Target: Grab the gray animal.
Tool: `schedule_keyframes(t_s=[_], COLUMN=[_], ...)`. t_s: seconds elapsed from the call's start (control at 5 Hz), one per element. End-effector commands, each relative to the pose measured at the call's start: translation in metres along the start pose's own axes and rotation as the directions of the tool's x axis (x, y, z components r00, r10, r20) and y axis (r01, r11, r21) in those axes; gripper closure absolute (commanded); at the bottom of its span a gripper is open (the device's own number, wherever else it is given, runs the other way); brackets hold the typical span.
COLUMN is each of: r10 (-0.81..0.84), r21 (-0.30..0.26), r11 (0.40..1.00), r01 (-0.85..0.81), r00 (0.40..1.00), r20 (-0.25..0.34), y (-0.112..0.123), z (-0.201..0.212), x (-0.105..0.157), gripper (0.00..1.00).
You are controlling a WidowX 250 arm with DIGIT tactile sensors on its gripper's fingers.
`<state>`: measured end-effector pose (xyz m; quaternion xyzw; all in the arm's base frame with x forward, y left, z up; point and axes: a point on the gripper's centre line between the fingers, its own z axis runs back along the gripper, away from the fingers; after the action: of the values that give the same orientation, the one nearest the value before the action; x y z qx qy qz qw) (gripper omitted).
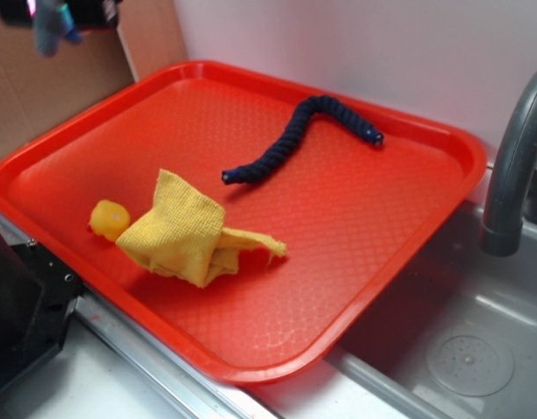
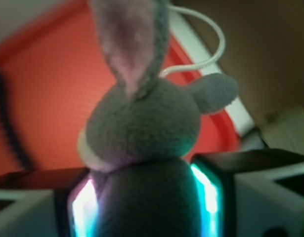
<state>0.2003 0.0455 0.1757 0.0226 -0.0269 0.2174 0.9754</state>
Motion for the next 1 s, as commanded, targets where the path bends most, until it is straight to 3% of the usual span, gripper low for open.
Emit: schedule_keyframes(t_s=[0.0, 0.2, 0.4, 0.8], r10=[-0.464, -0.667, -0.638, -0.489], r21=[-0.093, -0.073, -0.066, -0.037], r11=[0.878, 0.735, 0.762, 0.870], r01=[0.469, 0.674, 0.644, 0.492], r00=[0.883, 0.738, 0.764, 0.870], r20=[0.075, 0.099, 0.090, 0.061], y=[-0.030, -0.039, -0.031, 0.014], z=[0.025, 0.031, 0.032, 0.022], x=[-0.024, -0.053, -0.063, -0.038], gripper=[1.00, 1.00, 1.00, 1.00])
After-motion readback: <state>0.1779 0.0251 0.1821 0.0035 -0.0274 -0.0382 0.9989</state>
